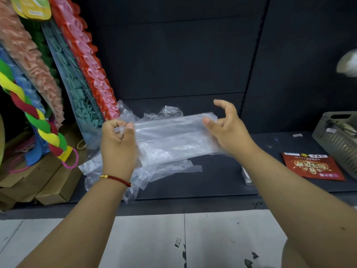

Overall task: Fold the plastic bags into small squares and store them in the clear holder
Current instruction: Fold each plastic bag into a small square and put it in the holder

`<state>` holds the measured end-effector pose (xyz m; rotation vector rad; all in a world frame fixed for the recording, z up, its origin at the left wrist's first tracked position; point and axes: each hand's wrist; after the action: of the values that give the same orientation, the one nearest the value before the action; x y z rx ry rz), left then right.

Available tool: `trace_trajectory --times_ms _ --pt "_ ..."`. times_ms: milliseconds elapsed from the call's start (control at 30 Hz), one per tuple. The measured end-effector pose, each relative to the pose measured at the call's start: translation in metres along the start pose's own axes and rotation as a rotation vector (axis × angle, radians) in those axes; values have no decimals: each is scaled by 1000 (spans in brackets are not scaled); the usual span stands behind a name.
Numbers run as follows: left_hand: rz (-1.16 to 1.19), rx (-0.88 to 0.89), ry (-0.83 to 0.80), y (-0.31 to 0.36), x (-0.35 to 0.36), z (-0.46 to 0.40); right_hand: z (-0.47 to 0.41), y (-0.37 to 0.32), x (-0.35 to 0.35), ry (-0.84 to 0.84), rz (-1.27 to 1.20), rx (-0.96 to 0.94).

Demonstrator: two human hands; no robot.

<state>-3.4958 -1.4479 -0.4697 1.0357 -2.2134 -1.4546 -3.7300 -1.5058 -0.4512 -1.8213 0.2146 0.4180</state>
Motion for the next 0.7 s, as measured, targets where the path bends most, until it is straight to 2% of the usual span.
trace_trajectory --times_ms 100,167,300,533,700 --pt "47 -157 14 -8 -2 -7 0 5 -6 -224 -130 -11" --pt "84 -219 -20 -8 -3 -9 -1 9 -5 -284 -182 -31" --pt "164 -248 -142 1 -8 -11 -2 9 -2 -187 -185 -5" --pt "158 -266 -467 -4 -29 -13 -4 10 -10 -188 -167 35" --pt "146 -286 -528 1 -36 -15 -3 9 -14 -189 -180 60"
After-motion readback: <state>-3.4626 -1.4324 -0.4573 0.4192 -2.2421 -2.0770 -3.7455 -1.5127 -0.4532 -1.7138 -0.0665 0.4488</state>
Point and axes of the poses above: each hand's wrist, its own z-axis away from the middle knuckle, its own x-axis out of the palm, y = z × x, and after that the axes turned 2 degrees about -z, right-handed
